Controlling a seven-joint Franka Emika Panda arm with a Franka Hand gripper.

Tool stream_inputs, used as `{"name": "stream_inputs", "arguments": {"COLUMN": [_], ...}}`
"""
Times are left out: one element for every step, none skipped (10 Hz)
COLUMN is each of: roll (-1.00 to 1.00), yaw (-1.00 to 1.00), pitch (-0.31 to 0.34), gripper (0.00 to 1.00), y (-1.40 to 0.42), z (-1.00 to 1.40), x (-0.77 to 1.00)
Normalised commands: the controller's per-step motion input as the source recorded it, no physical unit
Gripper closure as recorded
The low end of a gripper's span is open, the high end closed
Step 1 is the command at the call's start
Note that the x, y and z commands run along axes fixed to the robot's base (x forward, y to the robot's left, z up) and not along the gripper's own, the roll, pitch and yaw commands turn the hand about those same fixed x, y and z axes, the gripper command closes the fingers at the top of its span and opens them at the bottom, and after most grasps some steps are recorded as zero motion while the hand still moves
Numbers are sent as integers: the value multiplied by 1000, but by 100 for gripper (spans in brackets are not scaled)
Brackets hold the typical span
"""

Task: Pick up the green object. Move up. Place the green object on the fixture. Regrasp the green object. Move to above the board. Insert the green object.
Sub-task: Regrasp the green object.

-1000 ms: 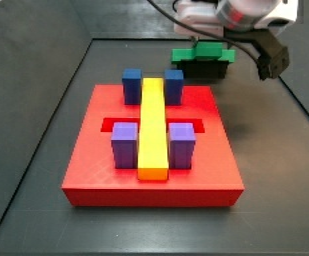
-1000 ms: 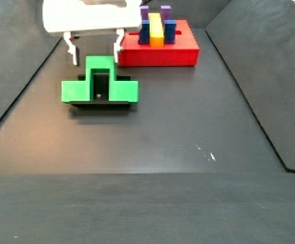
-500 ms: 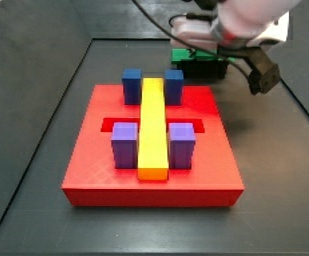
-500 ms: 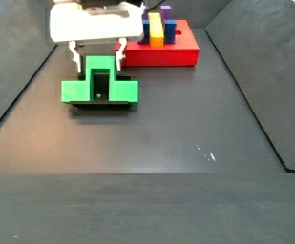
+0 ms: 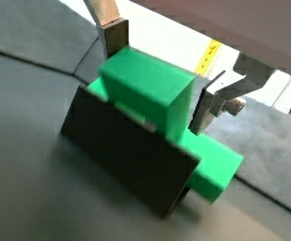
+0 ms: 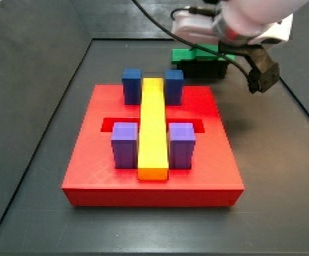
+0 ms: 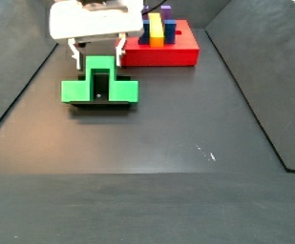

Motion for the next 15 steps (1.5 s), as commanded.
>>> {"name": "stream_inputs", "arguments": {"roll": [211, 217, 217, 194, 220, 143, 23, 26, 123, -54, -154, -51, 0, 0, 0], "yaw": [209, 146, 149, 149, 143, 126, 51, 0, 0, 0, 0, 0, 0, 0, 0], "pitch": [146, 46, 0, 0, 0, 0, 0, 0, 0, 0, 103, 51, 0, 0, 0], "gripper": [0, 0, 0, 0, 0, 0, 0, 0, 0, 0, 0, 0, 0, 100, 100], "y": [0, -60, -89, -89, -111, -100, -29, 0, 0, 54, 300, 97, 0, 0, 0], "z": [0, -91, -163, -200, -226, -160, 0, 0, -6, 0, 0, 29, 0, 0, 0], "x": [0, 0, 0, 0, 0, 0, -20, 0, 0, 0, 0, 20, 0, 0, 0]}}
